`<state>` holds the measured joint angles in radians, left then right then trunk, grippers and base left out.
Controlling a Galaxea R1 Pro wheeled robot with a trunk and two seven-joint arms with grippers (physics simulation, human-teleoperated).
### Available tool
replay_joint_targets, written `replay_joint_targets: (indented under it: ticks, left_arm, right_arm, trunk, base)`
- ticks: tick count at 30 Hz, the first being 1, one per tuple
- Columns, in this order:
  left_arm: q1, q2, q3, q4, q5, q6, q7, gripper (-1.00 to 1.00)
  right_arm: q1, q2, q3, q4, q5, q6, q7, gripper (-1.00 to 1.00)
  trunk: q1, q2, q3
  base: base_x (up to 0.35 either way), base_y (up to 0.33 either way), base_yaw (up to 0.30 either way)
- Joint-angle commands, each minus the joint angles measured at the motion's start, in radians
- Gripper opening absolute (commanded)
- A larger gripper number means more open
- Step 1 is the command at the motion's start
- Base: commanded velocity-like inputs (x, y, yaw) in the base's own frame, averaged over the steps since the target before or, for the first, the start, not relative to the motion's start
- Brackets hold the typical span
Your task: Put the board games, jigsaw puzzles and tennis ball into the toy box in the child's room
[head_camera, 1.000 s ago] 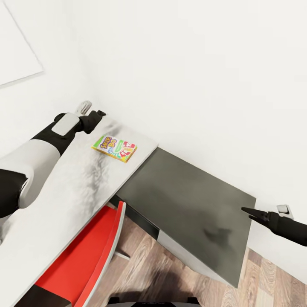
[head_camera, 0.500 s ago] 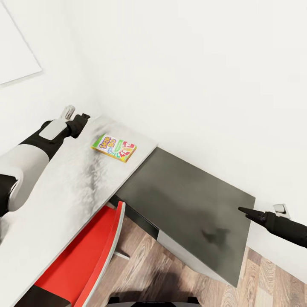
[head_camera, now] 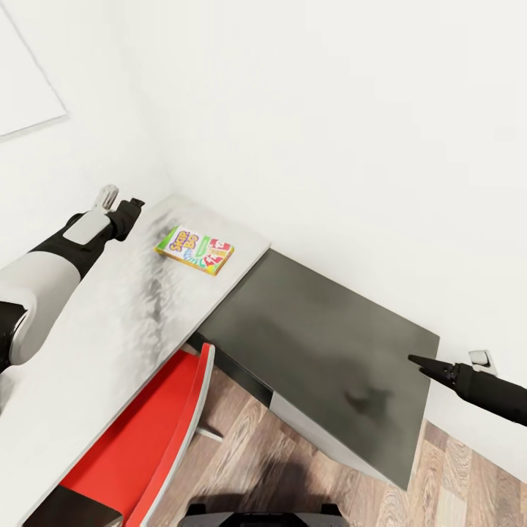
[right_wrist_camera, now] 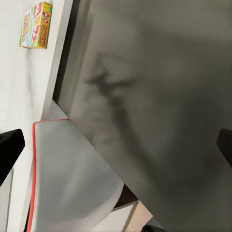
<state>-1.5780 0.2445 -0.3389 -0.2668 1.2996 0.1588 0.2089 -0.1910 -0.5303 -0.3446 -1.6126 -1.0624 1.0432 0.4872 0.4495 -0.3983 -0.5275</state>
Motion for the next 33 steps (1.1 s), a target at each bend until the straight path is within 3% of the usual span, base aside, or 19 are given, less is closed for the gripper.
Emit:
replay_joint_targets:
  ticks: [1, 33]
  left_arm:
    - [0.000, 0.001, -0.006, -0.001, 0.006, 0.000, 0.006, 1.00]
    - [-0.005, 0.002, 0.003, 0.008, 0.019, 0.014, 0.004, 1.00]
  right_arm:
    - [-0.001, 0.000, -0.002, 0.000, 0.008, 0.004, 0.012, 1.00]
    - [-0.001, -0.008, -0.014, -0.001, 0.007, 0.004, 0.052, 1.00]
  trunk:
    - [0.000, -0.002, -0.003]
    - [0.000, -0.002, -0.054]
  base:
    - [0.000, 0.000, 0.000]
    - [0.000, 0.000, 0.000]
